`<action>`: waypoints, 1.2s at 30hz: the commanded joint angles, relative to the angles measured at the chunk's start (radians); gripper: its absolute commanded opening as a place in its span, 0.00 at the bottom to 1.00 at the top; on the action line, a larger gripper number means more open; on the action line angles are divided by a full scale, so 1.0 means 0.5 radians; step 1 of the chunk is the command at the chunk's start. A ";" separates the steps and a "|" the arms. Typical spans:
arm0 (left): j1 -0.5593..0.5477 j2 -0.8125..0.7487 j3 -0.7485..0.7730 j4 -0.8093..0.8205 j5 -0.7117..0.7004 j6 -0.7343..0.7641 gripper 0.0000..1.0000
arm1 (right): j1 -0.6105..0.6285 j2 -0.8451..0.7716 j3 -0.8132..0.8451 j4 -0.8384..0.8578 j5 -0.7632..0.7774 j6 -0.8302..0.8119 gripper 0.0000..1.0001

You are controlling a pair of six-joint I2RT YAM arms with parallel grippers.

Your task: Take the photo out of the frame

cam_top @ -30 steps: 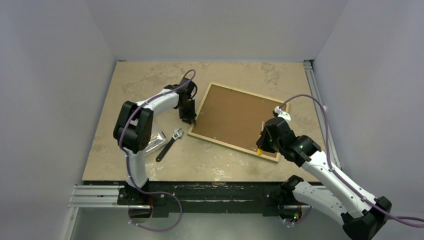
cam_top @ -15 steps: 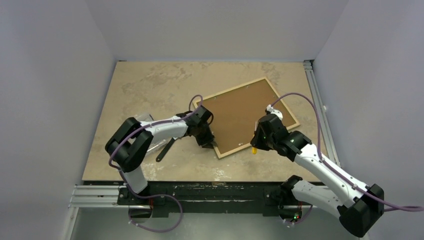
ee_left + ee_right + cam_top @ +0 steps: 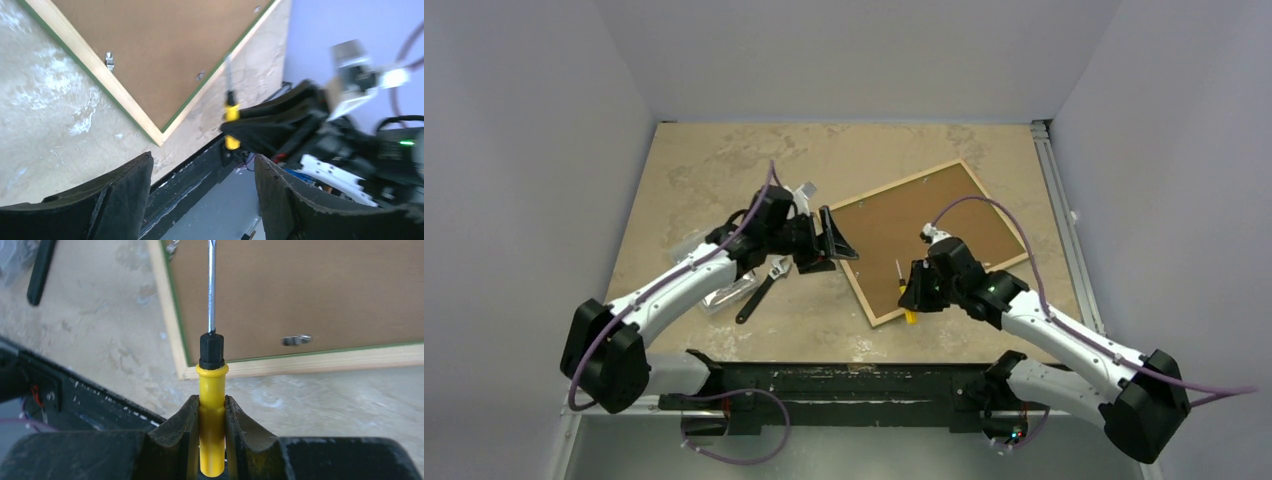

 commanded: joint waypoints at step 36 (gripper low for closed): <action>0.222 -0.633 -0.356 -0.006 -0.048 0.184 0.25 | 0.702 0.577 -0.098 2.005 -0.496 0.594 0.00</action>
